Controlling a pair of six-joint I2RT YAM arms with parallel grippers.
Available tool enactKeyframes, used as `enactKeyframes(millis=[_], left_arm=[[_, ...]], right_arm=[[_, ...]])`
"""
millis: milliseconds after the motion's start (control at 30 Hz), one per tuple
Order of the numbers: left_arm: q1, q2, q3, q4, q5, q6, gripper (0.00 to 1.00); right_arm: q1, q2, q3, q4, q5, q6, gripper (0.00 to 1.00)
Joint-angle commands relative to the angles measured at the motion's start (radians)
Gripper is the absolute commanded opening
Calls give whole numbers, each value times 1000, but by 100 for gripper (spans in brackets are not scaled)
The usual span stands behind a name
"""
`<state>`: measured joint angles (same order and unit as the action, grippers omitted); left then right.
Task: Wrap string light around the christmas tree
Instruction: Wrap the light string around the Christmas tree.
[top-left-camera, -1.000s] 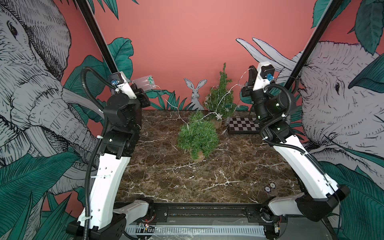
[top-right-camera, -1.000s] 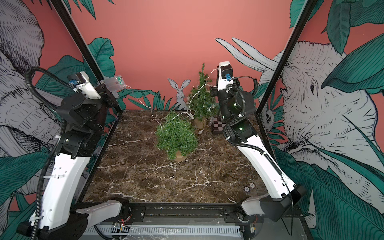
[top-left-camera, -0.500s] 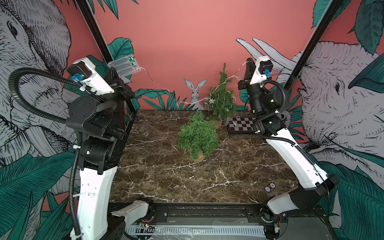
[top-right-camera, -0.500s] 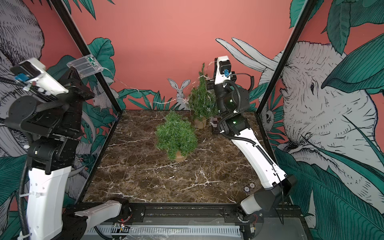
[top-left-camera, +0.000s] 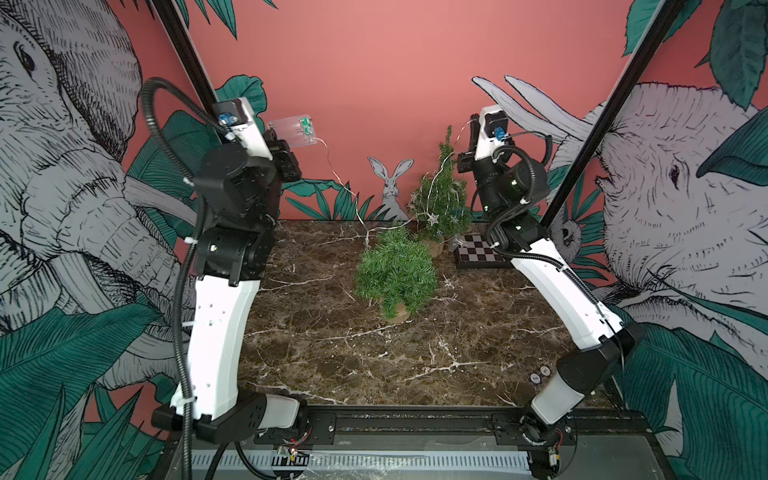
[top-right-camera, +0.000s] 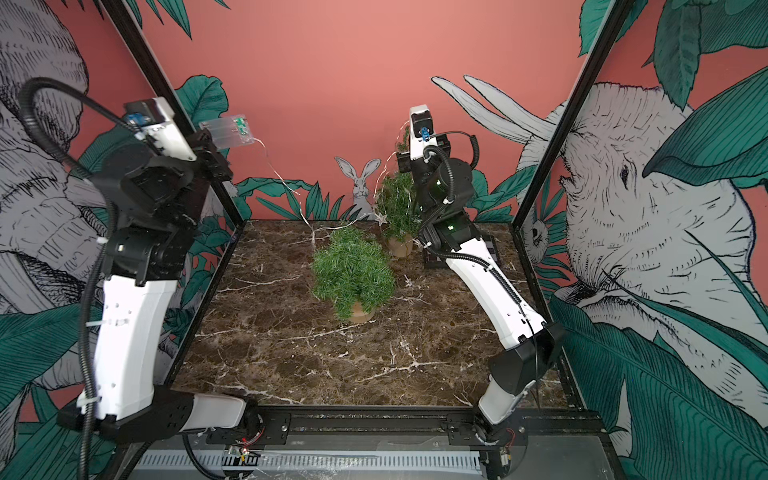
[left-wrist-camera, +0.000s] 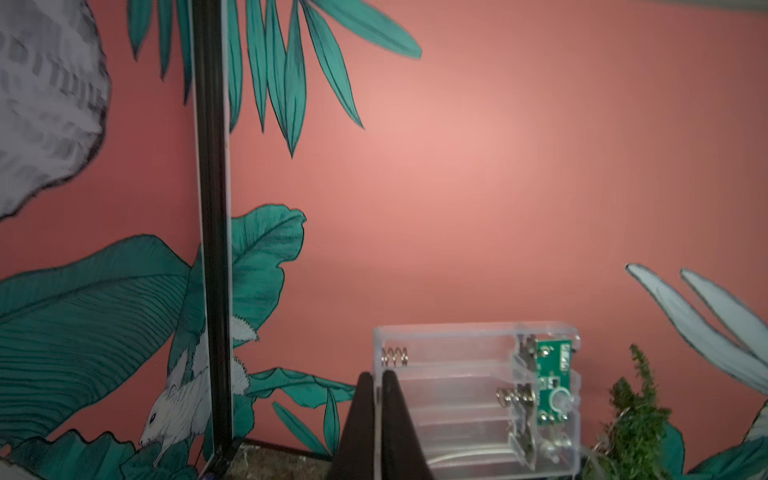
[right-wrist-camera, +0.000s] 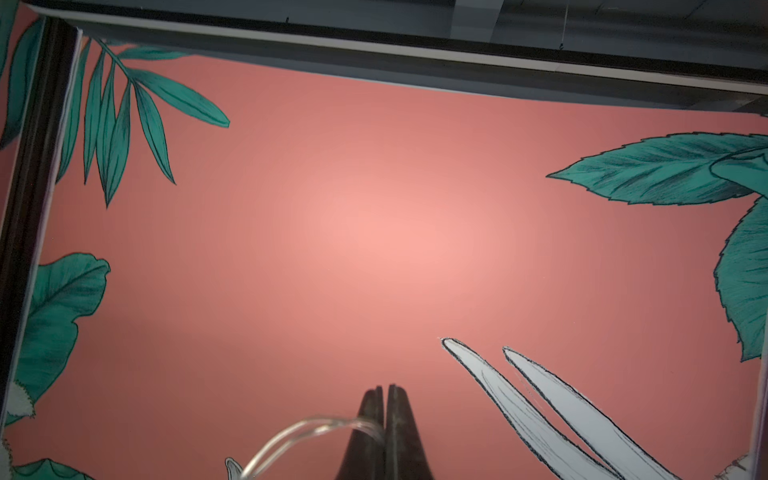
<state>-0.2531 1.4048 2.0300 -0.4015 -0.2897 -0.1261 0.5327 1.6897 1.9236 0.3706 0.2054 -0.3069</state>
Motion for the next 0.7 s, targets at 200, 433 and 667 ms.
enactKeyframes(millis=[200,433,667], left_arm=[[152,34,49,-25,124,-125,0],[158,41,108,2,112,-116,0],[158,46,177,39,99,-114,0]], right_arm=[[-36,69,156,-136,-19,65,0],[-59,80,218,-128,-54,181,0],[-65,72,294,-79,-118,275,0]])
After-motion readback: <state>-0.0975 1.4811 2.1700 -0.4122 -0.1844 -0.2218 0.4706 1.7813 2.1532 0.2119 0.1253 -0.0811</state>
